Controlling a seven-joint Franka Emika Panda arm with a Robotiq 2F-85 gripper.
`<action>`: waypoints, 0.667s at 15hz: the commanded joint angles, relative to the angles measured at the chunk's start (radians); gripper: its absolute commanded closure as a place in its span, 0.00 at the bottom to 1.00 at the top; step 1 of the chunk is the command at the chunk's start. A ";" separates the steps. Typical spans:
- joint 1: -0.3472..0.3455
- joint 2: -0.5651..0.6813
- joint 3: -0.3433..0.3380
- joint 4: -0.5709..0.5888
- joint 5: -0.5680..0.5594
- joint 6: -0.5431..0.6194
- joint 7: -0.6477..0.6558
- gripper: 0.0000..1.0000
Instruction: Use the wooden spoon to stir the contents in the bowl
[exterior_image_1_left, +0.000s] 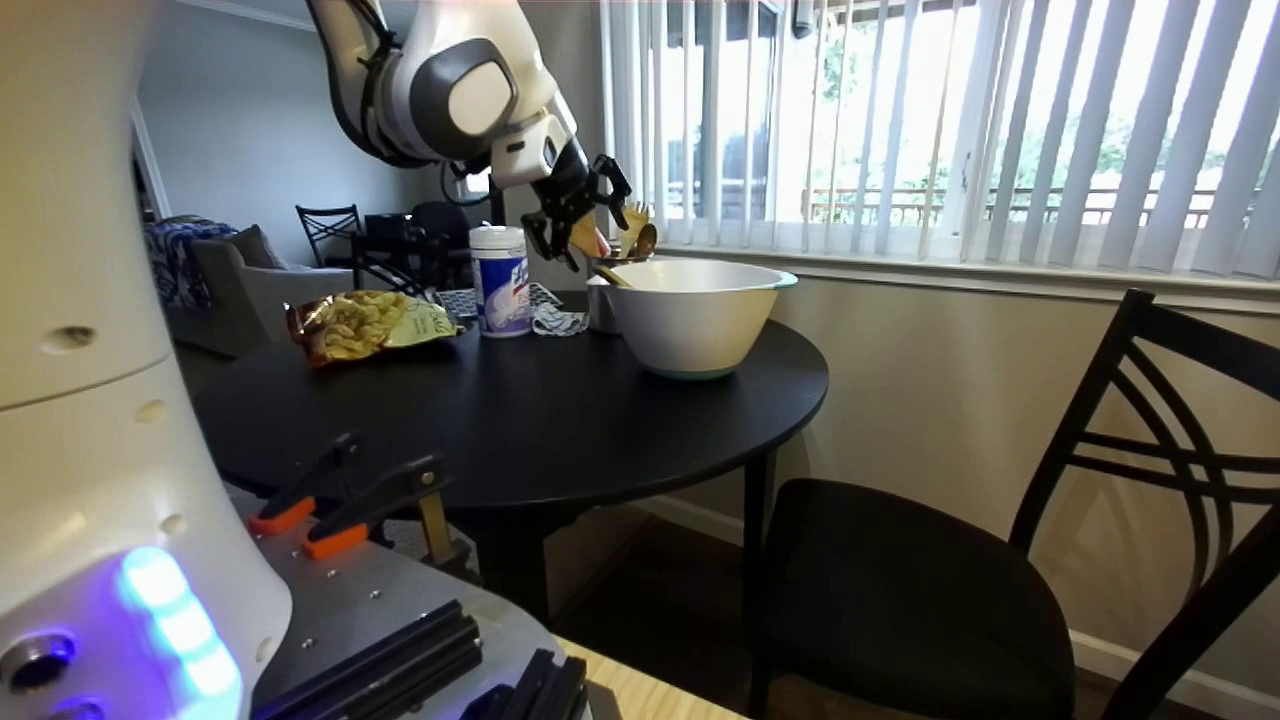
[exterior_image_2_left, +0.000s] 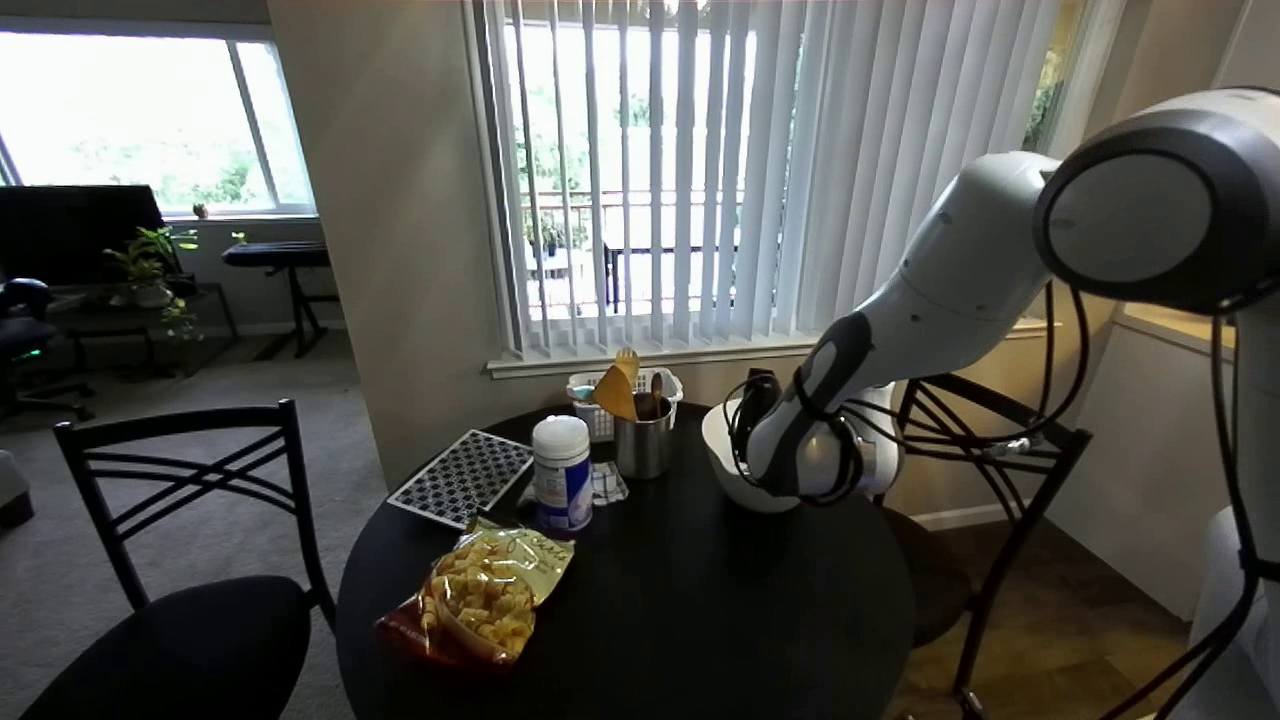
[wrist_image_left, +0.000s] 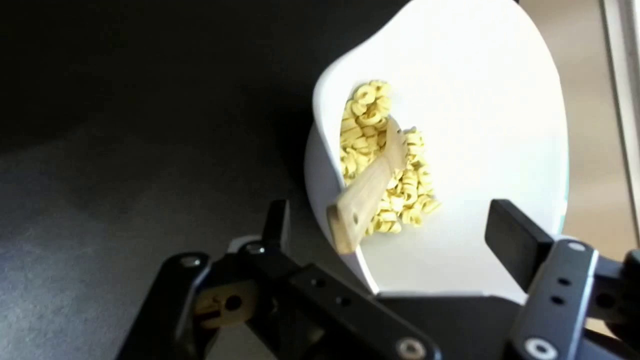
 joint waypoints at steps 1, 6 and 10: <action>0.255 0.130 -0.159 0.082 0.146 0.013 -0.046 0.00; 0.439 0.234 -0.269 0.070 0.186 -0.071 -0.078 0.00; 0.581 0.332 -0.423 0.076 0.169 -0.168 -0.058 0.00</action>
